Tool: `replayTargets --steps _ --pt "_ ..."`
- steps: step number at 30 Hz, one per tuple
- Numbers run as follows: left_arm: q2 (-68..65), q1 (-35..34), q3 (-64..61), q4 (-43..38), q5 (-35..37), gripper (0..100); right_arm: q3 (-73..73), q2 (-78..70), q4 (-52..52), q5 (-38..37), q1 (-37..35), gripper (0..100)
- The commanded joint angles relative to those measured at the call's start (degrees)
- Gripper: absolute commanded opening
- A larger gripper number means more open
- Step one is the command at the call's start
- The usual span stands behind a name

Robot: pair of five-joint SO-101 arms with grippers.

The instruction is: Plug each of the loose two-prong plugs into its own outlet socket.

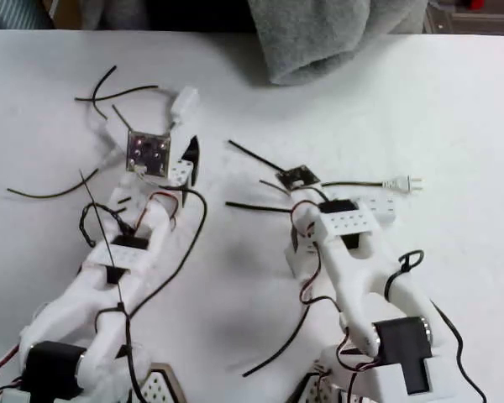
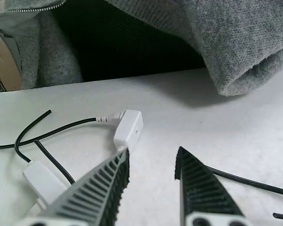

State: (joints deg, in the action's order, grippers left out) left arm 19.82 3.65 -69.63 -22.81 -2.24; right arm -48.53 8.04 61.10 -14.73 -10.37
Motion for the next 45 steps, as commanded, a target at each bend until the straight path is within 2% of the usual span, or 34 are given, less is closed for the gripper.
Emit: replayTargets --steps 1,6,22,26,34,39,45 --pt "0.0 -0.1 2.4 0.3 -0.5 17 -0.8 -0.2 2.3 -1.2 3.3 18.3" --pt "0.0 -0.1 2.4 0.3 -0.6 17 -0.9 -0.2 4.4 -5.0 3.2 18.1" --pt "0.0 0.0 2.4 0.3 -0.6 17 -1.1 -0.7 6.7 -5.2 2.3 16.3" --pt "0.0 0.0 2.4 0.3 -0.6 17 -1.1 -0.7 6.7 -5.2 0.1 3.8" --pt "0.0 0.0 2.4 0.3 -0.6 17 -0.5 -0.7 6.3 -5.2 -6.1 4.2" --pt "0.0 0.0 2.4 0.3 -0.5 17 5.0 -0.7 6.7 -5.2 -10.1 4.1" --pt "0.0 -0.3 2.4 0.3 -0.4 17 13.7 -1.0 6.6 -14.2 -10.2 4.0"
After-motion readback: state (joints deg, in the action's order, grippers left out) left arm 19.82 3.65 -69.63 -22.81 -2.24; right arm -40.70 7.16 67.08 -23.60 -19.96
